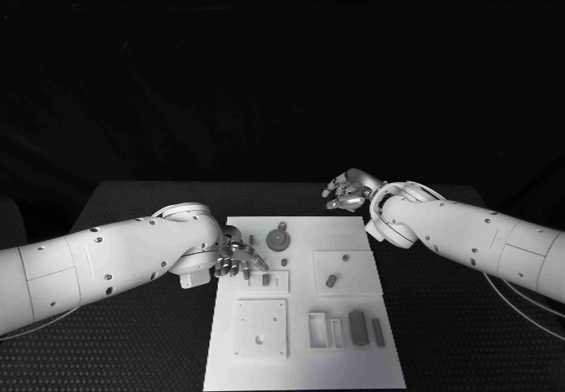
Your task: Assemble the parts on the task board
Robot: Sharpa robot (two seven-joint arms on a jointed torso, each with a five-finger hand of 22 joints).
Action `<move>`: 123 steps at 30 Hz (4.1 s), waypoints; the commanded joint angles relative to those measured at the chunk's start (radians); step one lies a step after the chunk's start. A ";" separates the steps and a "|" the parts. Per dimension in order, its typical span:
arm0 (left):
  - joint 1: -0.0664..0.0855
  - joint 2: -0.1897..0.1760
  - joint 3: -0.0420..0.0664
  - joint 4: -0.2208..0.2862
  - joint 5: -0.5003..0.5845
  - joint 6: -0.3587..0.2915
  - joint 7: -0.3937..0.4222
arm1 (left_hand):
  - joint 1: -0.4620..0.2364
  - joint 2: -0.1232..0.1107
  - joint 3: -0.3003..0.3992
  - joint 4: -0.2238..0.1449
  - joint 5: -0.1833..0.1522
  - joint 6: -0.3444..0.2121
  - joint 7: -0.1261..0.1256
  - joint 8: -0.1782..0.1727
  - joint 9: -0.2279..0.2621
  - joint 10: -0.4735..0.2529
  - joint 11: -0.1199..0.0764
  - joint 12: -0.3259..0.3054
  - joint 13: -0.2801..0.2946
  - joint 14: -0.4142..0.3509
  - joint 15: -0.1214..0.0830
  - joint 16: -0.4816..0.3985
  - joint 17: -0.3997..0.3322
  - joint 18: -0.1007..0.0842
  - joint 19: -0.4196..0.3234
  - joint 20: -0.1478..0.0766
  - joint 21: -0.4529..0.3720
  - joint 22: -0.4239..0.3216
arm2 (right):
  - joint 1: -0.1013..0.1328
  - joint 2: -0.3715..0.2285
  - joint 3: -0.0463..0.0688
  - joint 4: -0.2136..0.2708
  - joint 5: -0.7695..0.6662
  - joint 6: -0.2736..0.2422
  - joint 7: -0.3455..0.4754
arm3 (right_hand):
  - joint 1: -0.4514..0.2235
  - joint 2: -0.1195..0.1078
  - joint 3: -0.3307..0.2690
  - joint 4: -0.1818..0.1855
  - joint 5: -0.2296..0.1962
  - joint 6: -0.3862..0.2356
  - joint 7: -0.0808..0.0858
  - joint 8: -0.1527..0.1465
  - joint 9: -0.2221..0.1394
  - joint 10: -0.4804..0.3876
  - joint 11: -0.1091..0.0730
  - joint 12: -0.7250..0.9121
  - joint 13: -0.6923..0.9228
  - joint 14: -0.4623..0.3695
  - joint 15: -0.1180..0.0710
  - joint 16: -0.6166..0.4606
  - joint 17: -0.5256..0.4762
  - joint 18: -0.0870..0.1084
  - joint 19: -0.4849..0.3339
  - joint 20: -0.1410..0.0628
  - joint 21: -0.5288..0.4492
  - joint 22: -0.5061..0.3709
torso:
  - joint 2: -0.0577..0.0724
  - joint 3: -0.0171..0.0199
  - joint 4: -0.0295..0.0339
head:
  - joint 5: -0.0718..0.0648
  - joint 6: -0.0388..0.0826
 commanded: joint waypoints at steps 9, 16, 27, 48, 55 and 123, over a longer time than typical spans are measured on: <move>0.009 -0.007 0.048 -0.083 -0.016 -0.012 0.048 | 0.089 0.075 -0.012 -0.079 0.113 -0.036 0.023 -0.017 -0.023 -0.048 0.024 -0.041 -0.020 -0.041 0.023 -0.034 -0.026 0.009 -0.040 -0.150 -0.014 -0.014 | -0.003 -0.006 0.000 -0.001 -0.002 0.008 0.011 | -0.005 0.009 0.006 0.001 0.011 -0.003 0.010 0.003 -0.002 -0.002 -0.002 0.006 -0.002 -0.009 0.001 0.005 -0.001 0.031 0.006 -0.004 -0.004 0.002 | 0.001 -0.0007 -0.0012 | 0.001 0.027; 0.013 0.007 0.051 -0.146 -0.026 -0.108 0.098 | 0.101 0.080 -0.019 -0.105 0.111 -0.084 0.047 -0.035 -0.042 -0.097 0.046 -0.114 -0.062 -0.087 0.059 -0.101 -0.063 -0.003 -0.084 -0.118 -0.059 -0.044 | -0.004 -0.007 0.000 -0.001 0.000 0.006 0.012 | -0.008 0.009 0.006 0.002 0.017 -0.003 0.010 0.003 -0.002 -0.002 -0.002 0.007 -0.003 -0.009 0.001 0.006 -0.002 0.031 0.007 -0.004 -0.004 0.002 | 0.002 0.0000 -0.0013 | 0.000 0.032; 0.012 0.052 0.050 -0.214 -0.038 -0.134 0.135 | 0.080 0.026 -0.013 -0.056 -0.002 -0.139 0.075 -0.054 -0.091 -0.126 0.074 -0.225 -0.124 -0.120 0.115 -0.192 -0.107 0.002 -0.129 -0.061 -0.122 -0.087 | -0.004 -0.003 0.000 -0.005 0.005 -0.003 0.018 | -0.011 0.009 0.005 0.003 0.020 -0.003 0.011 0.003 -0.002 -0.002 -0.002 0.008 -0.004 -0.009 0.001 0.006 -0.002 0.031 0.007 -0.004 -0.005 0.002 | 0.003 -0.0006 -0.0023 | 0.001 0.037; -0.012 0.105 0.049 -0.286 -0.024 -0.089 0.158 | 0.085 0.024 -0.017 -0.026 -0.002 -0.137 0.074 -0.041 -0.112 -0.114 0.074 -0.248 -0.130 -0.115 0.123 -0.204 -0.108 0.011 -0.131 -0.051 -0.124 -0.094 | -0.004 0.001 0.000 -0.006 0.007 -0.005 0.019 | -0.015 0.010 0.003 0.006 0.020 -0.003 0.011 0.003 -0.002 -0.002 -0.001 0.008 -0.006 -0.009 0.001 0.006 -0.003 0.031 0.008 -0.004 -0.005 0.002 | 0.002 -0.0010 -0.0019 | -0.009 0.030; -0.016 0.109 0.049 -0.288 -0.016 -0.082 0.164 | 0.103 0.054 -0.028 -0.038 -0.001 -0.127 0.071 -0.033 -0.118 -0.110 0.071 -0.252 -0.129 -0.114 0.123 -0.206 -0.106 0.011 -0.133 -0.050 -0.122 -0.094 | -0.004 0.002 0.000 -0.006 0.007 -0.005 0.019 | -0.015 0.010 0.003 0.006 0.020 -0.004 0.011 0.003 -0.002 -0.002 -0.001 0.009 -0.006 -0.008 0.001 0.006 -0.003 0.031 0.008 -0.004 -0.005 0.002 | 0.001 -0.0005 -0.0016 | -0.012 0.028; -0.027 0.128 0.049 -0.323 0.046 -0.055 0.182 | 0.262 0.248 -0.028 -0.161 0.133 -0.069 0.056 0.034 -0.148 -0.076 0.059 -0.283 -0.115 -0.099 0.123 -0.212 -0.090 0.000 -0.134 -0.049 -0.108 -0.100 | -0.004 0.007 0.000 -0.009 0.011 -0.002 0.020 | -0.017 0.012 0.003 0.008 0.021 -0.003 0.010 0.003 -0.002 -0.001 -0.002 0.011 -0.009 -0.008 0.001 0.007 -0.004 0.031 0.010 -0.005 -0.005 0.003 | 0.001 -0.0001 0.0000 | -0.012 0.015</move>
